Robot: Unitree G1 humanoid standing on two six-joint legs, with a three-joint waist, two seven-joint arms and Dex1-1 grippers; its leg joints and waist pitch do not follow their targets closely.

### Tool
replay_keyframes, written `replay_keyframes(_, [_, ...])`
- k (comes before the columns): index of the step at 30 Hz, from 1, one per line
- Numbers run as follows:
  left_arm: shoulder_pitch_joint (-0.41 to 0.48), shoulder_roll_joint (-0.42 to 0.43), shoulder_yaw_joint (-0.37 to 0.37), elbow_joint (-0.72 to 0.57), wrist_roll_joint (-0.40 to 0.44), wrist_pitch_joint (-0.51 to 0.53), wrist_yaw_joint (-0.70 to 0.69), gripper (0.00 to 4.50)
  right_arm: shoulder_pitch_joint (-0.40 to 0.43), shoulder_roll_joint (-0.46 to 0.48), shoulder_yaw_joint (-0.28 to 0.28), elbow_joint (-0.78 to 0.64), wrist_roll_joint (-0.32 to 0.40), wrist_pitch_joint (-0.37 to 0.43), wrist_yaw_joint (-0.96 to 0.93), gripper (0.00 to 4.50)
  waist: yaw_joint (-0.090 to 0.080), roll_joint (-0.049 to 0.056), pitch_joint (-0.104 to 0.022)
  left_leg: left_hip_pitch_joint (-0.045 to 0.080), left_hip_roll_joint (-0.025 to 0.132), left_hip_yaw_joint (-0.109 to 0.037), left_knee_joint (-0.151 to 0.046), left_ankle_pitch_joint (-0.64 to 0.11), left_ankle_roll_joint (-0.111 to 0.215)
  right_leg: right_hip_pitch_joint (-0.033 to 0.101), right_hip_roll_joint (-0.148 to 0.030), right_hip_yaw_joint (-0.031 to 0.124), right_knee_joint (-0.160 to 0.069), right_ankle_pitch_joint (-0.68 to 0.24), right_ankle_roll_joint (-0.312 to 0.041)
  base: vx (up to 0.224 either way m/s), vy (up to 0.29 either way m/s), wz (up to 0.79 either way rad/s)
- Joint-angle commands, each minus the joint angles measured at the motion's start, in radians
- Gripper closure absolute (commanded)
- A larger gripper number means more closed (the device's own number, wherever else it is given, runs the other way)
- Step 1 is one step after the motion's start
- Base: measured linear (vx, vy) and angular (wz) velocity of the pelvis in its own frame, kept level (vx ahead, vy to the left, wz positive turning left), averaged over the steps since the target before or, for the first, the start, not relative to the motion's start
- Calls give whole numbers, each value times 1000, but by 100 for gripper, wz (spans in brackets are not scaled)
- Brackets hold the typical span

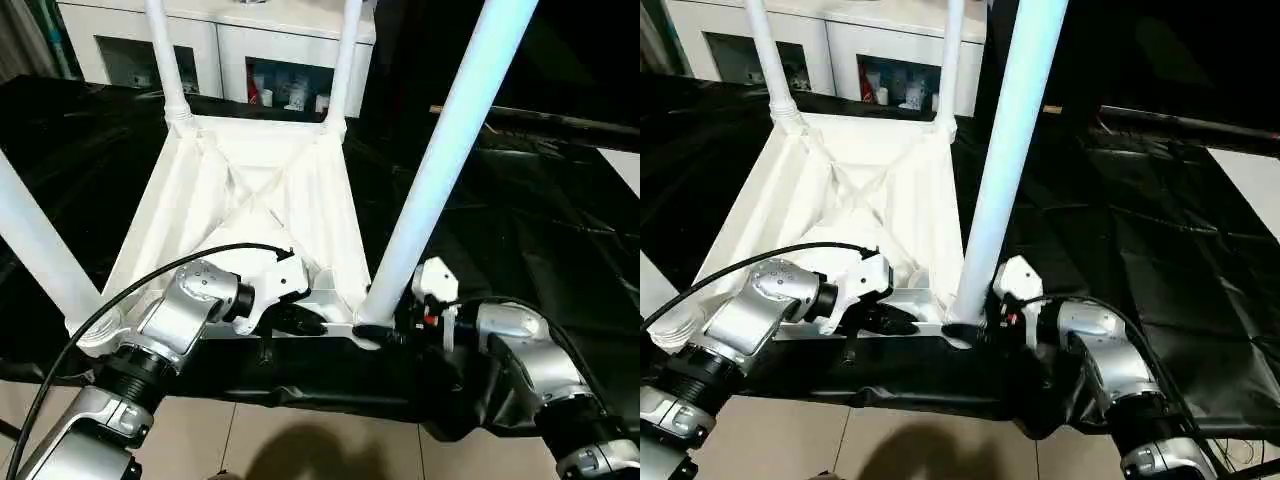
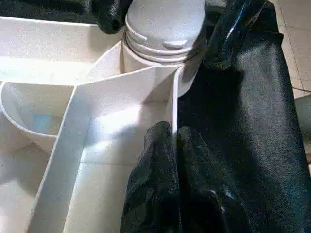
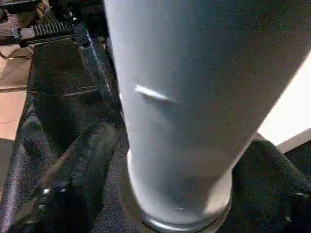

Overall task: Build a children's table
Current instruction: Rotate leg to tighten

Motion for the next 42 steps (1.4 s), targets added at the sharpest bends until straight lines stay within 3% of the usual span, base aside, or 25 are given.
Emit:
replay_keyframes(1, [36,-21,-23,28,-36,11,-17,450,-6,-12,-16,3,8,18,5,141,-1,-12,-47,10,22,-1,-57,-230,50,35,-39,27,-65,-232,-188,0,0,0])
replay_keyframes(8, [36,-21,-20,27,-33,15,-19,450,-3,-7,-25,-2,19,31,14,185,-1,-11,-49,10,22,-1,-55,-216,52,38,-38,27,-61,-201,-195,0,0,0])
replay_keyframes(13, [37,-25,-20,27,-33,17,-18,450,0,-4,-26,-1,23,34,14,189,-1,-11,-50,10,22,-1,-54,-211,55,38,-38,26,-60,-196,-199,0,0,0])
replay_keyframes(17, [28,-57,-8,58,-19,23,49,450,-6,43,-65,38,11,54,-113,191,-2,-11,-49,10,21,0,-54,-214,51,37,-38,27,-61,-204,-198,0,0,0])
replay_keyframes(18, [28,-57,-8,58,-19,23,49,450,-6,43,-65,38,11,54,-113,191,-4,-10,-47,10,21,-1,-56,-231,42,35,-39,27,-65,-233,-193,0,0,0])
replay_keyframes(20, [-5,-109,10,121,13,40,173,450,-25,104,-109,106,-9,55,-297,191,-9,-10,-43,12,20,-1,-59,-273,22,30,-40,27,-73,-307,-175,0,0,0])
replay_keyframes(22, [-27,-140,20,157,28,53,243,450,-33,135,-126,134,-18,55,-381,191,-18,-11,-43,10,17,-8,-62,-314,-7,30,-43,25,-82,-408,-141,0,0,0])
replay_keyframes(24, [-67,-200,43,220,43,77,361,450,-52,192,-161,179,-27,60,-539,191,-22,-10,-39,15,16,-10,-62,-345,-12,22,-44,24,-92,-470,-120,0,0,0])
replay_keyframes(26, [-92,-240,59,259,46,93,434,450,-74,231,-190,215,-33,64,-659,191,-25,-6,-41,12,14,-14,-63,-347,-20,24,-46,23,-93,-502,-103,0,0,0])
replay_keyframes(30, [-136,-310,70,335,65,98,557,450,-133,296,-215,294,-66,57,-865,191,-35,-5,-45,12,11,-14,-61,-352,-21,20,-39,22,-93,-442,-105,0,0,0])
replay_keyframes(35, [-151,-340,69,362,76,87,567,450,-165,338,-221,299,-38,35,-807,191,-35,-6,-48,4,11,-11,-60,-310,13,29,-36,23,-84,-335,-127,0,0,0])
replay_keyframes(36, [-149,-333,65,356,79,85,558,450,-159,338,-226,277,-16,27,-764,135,-34,-7,-50,4,12,-10,-58,-301,21,32,-37,23,-81,-311,-135,0,0,0])
replay_keyframes(41, [-141,-288,42,354,85,50,496,450,-141,297,-212,231,6,20,-646,115,-29,-8,-47,3,14,-9,-59,-283,40,35,-39,22,-81,-302,-152,0,0,0])
replay_keyframes(42, [-139,-280,39,351,83,46,481,450,-138,285,-205,227,6,20,-622,77,-30,-9,-47,2,14,-9,-60,-285,38,35,-38,22,-83,-315,-149,0,0,0])
